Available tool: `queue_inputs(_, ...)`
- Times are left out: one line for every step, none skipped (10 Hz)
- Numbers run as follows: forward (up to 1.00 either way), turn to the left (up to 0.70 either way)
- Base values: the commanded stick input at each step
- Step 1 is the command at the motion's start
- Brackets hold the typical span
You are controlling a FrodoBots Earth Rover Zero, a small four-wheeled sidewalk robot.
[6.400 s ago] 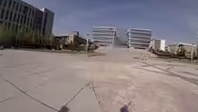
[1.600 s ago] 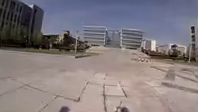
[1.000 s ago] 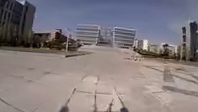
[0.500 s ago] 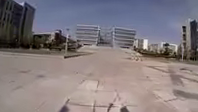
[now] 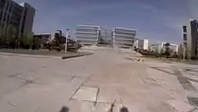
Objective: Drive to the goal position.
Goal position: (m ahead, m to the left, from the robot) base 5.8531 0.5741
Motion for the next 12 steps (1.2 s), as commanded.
queue_inputs(0.70, 0.00)
queue_inputs(0.70, 0.00)
queue_inputs(0.70, 0.00)
queue_inputs(0.70, 0.00)
queue_inputs(0.70, 0.00)
queue_inputs(0.70, 0.00)
queue_inputs(0.70, 0.00)
queue_inputs(0.70, 0.00)
queue_inputs(0.70, 0.00)
queue_inputs(0.70, 0.00)
queue_inputs(0.70, 0.00)
queue_inputs(0.70, 0.00)
